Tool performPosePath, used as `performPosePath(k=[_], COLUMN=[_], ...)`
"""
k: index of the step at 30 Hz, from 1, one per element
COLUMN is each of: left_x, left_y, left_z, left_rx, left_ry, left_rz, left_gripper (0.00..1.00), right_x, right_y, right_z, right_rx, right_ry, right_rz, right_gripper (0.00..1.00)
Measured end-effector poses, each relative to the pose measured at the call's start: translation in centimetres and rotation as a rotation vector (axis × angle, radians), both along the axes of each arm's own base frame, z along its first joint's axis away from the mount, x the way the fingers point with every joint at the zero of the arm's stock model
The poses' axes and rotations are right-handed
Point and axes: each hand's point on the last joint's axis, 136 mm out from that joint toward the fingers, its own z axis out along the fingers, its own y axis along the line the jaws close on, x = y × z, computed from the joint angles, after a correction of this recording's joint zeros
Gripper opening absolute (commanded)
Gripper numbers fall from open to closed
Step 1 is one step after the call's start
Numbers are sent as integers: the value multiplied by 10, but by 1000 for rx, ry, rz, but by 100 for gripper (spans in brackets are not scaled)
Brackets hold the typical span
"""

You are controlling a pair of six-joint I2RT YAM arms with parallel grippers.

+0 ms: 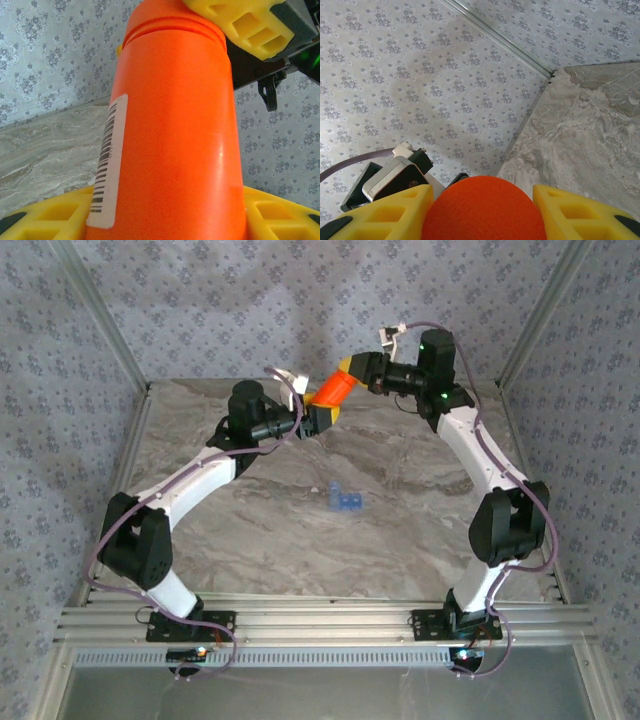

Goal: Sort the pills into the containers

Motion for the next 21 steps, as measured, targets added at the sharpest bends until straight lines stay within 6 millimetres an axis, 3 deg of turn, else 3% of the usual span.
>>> performPosePath(k=[5, 10, 17, 21], left_x=[1, 0, 9, 17], left_y=[0, 0, 7, 15], left_z=[-1, -3, -13, -20], left_rx=[1, 8, 51, 84], left_ry=[2, 5, 7, -1], left_rz=[-1, -1, 41, 85], left_gripper=[0, 0, 0, 0], right_x=[0, 0, 8, 17], right_y=[0, 1, -1, -7], right_z=[0, -2, -7, -6], right_rx=[9, 6, -2, -5], right_ry=[1, 17, 69, 106], right_rz=[2, 0, -69, -140], right_gripper=[40, 50, 87, 93])
